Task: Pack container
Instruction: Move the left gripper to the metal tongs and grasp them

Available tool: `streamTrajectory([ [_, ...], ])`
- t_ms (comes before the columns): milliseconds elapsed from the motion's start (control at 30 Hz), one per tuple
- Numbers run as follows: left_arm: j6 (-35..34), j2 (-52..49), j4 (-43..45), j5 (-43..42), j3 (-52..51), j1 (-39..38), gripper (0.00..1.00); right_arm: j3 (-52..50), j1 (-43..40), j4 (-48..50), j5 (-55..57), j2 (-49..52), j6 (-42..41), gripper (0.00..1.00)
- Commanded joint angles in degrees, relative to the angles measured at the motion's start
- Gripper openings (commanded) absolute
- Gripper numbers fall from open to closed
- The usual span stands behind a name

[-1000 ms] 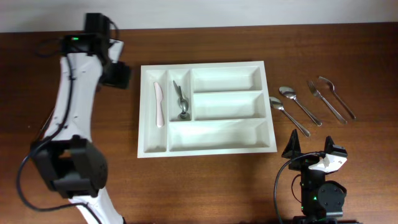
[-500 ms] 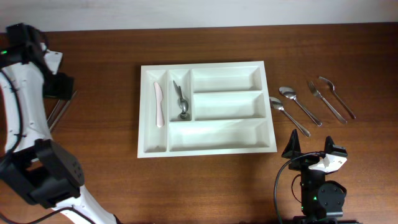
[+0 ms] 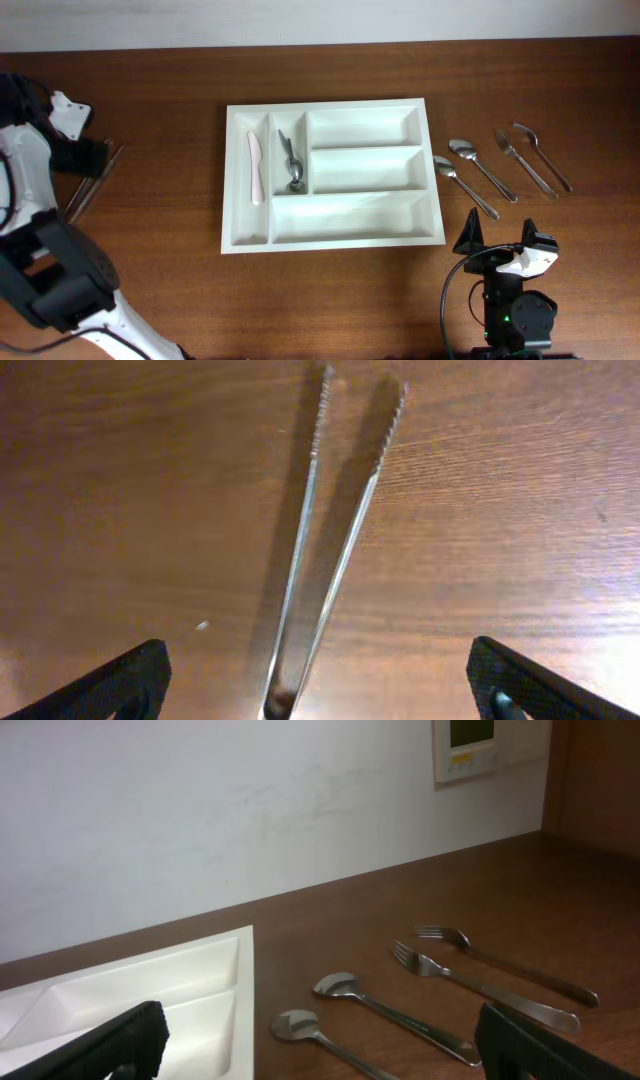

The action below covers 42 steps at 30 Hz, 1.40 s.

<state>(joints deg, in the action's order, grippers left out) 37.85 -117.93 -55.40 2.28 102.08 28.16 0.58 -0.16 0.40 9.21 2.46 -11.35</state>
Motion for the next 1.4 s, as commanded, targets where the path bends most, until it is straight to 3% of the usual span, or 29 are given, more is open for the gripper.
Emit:
streamTrajectory([
  [0,1.9,-6.0,0.4,-1.5,-1.1,0.1,0.97,-0.3,0.1,0.2,0.9,-0.4,0.6,0.99],
  [433,1.9,-13.0,2.2,-0.9,-1.1,0.7,0.97,-0.3,0.1,0.2,0.9,-0.4,0.6,0.99],
  [633,1.9,-13.4,3.1,-1.1,-1.1,2.1,0.91,-0.3,0.1,0.2,0.9,-0.4,0.6,0.99],
  [767,1.9,-13.4,3.1,-2.6,-1.1,2.3,0.79,-0.3,0.1,0.2,0.9,-0.4,0.6,0.99],
  [833,1.9,-13.4,3.1,-3.7,-1.1,2.3,0.58,-0.3,0.1,0.2,0.9,-0.4,0.6,0.99],
  [933,1.9,-13.4,3.1,-4.1,-1.1,2.2,0.50,-0.3,0.1,0.2,0.9,-0.4,0.6,0.99],
  [967,1.9,-13.4,3.1,-4.1,-1.1,2.2,0.40,-0.3,0.1,0.2,0.9,-0.4,0.6,0.99],
  [1033,1.9,-13.4,3.1,-4.1,-1.1,2.2,0.31,-0.3,0.1,0.2,0.9,-0.4,0.6,0.99],
  [1267,-2.4,-13.2,3.1,-4.7,0.0,1.6,0.26,-0.3,0.1,0.2,0.9,-0.4,0.6,0.99],
  [1367,-2.7,-13.0,2.0,-4.9,4.0,-0.8,0.11,-0.3,0.1,0.2,0.9,-0.4,0.6,0.99],
])
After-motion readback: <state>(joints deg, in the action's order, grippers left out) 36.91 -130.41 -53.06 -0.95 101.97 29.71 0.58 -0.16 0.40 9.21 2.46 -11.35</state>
